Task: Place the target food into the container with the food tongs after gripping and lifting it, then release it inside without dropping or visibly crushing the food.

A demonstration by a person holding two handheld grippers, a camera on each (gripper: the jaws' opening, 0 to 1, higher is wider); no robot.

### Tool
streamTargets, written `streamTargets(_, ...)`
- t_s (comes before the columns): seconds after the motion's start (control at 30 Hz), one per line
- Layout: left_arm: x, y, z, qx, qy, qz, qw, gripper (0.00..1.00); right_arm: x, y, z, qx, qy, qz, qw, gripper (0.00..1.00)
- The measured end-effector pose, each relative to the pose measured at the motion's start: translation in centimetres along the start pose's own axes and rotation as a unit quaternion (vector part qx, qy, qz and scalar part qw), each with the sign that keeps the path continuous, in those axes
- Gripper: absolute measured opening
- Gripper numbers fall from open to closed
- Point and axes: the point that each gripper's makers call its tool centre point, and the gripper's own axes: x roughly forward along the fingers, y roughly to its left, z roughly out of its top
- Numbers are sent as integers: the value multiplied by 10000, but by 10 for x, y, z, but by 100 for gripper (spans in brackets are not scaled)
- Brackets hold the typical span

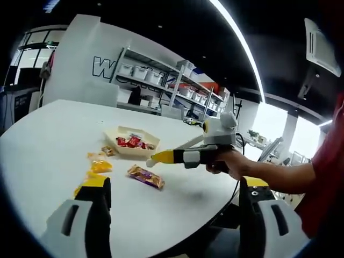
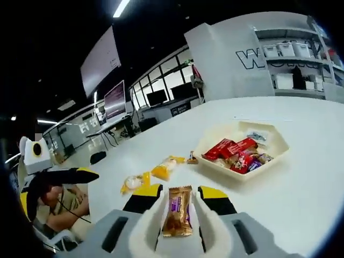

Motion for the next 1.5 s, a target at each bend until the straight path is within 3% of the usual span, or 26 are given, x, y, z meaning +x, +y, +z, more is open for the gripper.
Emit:
streamTargets(0.07, 0, -1, 0, 11, 9, -1, 10000, 97, 4, 1, -11, -452, 221, -137, 9986, 21)
streamTargets(0.17, -1, -1, -2, 23, 45, 10, 10000, 97, 10, 11, -21, -683, 414, -51, 9968, 22)
streamTargets(0.27, -3, 2, -3, 35, 76, 46, 10000, 97, 13, 8, -28, -1105, 579, -212, 9920, 22)
streamTargets(0.3, -4, 2, -3, 49, 76, 59, 9999, 97, 13, 8, -26, -1276, 500, -234, 9903, 22)
streamTargets(0.4, -5, 2, -3, 34, 64, 56, 10000, 97, 15, 6, -32, -1227, 623, -261, 9901, 18)
streamTargets(0.43, -4, 2, -3, 32, 64, 58, 10000, 97, 14, 3, -39, -974, 820, -301, 9914, 18)
streamTargets(0.5, -4, 1, -3, 43, 73, 58, 9999, 97, 13, 0, -34, -691, 644, -314, 9950, 17)
streamTargets(0.63, -3, -2, -5, 103, 136, 36, 9998, 97, 8, -2, -28, -624, 534, -303, 9962, 16)
streamTargets(0.77, -3, -1, -4, 114, 139, 45, 9998, 96, 2, 8, -10, -163, 120, -54, 9998, 17)
streamTargets(0.8, -3, -1, -4, 118, 136, 44, 9998, 96, -3, 19, -1, -103, -38, 212, 9997, 18)
streamTargets(0.9, -2, -2, -2, 170, 132, 37, 9998, 96, -13, 36, 17, 52, -375, 575, 9976, 18)
streamTargets(1.0, 3, -6, 4, 149, 47, -50, 9999, 96, -21, 42, 30, 109, -520, 646, 9965, 18)
streamTargets(1.2, 13, -15, 3, 232, 108, -188, 9995, 96, -20, 31, 29, 68, -501, 524, 9973, 19)
streamTargets(1.3, 12, -16, 3, 204, 106, -212, 9995, 96, -14, 29, 19, -6, -206, 536, 9983, 20)
streamTargets(1.4, 10, -12, 1, 215, 113, -153, 9996, 95, -10, 40, 11, -175, -76, 624, 9979, 20)
streamTargets(1.5, 8, -8, 0, 168, 115, -88, 9998, 95, -9, 62, 12, 33, -200, 1060, 9942, 20)
